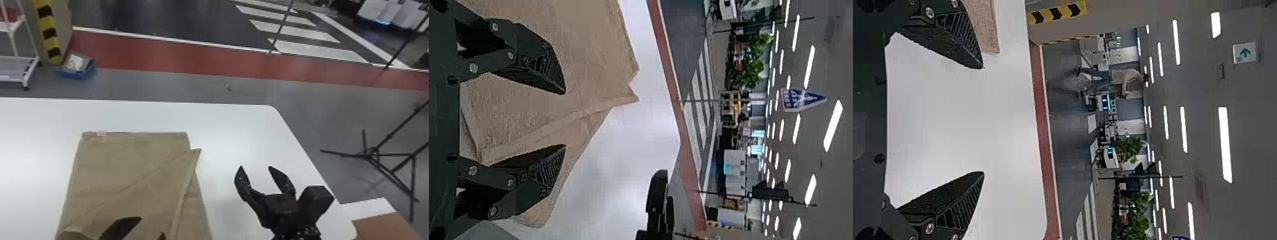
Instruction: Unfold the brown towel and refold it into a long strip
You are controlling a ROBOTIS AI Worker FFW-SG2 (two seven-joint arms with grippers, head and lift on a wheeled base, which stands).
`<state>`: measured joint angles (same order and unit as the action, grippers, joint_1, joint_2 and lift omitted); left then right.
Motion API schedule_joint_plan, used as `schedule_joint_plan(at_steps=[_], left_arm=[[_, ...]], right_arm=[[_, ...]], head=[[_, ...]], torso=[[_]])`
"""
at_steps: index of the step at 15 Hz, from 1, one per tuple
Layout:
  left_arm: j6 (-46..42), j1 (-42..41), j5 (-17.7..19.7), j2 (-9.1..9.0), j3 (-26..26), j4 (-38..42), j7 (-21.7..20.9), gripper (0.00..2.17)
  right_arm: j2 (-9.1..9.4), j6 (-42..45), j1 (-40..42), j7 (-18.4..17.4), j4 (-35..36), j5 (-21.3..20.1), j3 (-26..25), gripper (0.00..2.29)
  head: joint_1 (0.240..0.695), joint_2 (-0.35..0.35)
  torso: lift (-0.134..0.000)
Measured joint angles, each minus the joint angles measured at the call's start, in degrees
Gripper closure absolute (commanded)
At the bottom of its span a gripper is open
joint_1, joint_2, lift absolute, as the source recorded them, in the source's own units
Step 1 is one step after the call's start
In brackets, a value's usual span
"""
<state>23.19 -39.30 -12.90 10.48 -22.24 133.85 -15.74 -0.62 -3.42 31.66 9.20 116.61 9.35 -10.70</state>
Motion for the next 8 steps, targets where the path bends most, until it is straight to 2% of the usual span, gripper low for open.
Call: schedule_joint_plan(at_steps=[1,3,5,6,7,8], left_arm=[[-0.1,0.3,1.9,-0.48,3.0,0.0,1.0,0.01],[-1.1,1.7,7.9,-2.13,11.4,-0.8,1.2,0.02],[-2.1,5.3,14.5,-4.86,21.7,-4.0,0.8,0.02],[-2.3,7.3,16.6,-5.91,25.7,-6.1,1.1,0.02],[-2.4,9.7,18.8,-6.95,29.9,-8.7,1.3,0.02],[-2.5,11.6,20.8,-7.60,33.1,-10.9,1.3,0.02]], right_arm=[[0.12,-1.6,0.1,0.7,1.6,-2.2,0.6,0.13],[0.23,-6.0,0.3,4.3,4.8,-8.0,2.9,0.12],[0.12,-10.9,0.4,10.8,8.6,-15.1,6.2,0.11],[-0.05,-13.5,0.4,14.2,10.2,-18.0,7.5,0.10],[-0.34,-16.7,0.4,18.5,12.1,-21.4,9.3,0.11],[-0.63,-20.2,0.4,22.6,13.9,-24.2,11.0,0.11]], head=[[0.695,-0.350],[0.695,-0.252],[0.695,-0.111],[0.695,-0.047],[0.695,0.085],[0.695,0.151]], torso=[[-0.118],[-0.118],[-0.118],[-0.118],[-0.118],[-0.118]])
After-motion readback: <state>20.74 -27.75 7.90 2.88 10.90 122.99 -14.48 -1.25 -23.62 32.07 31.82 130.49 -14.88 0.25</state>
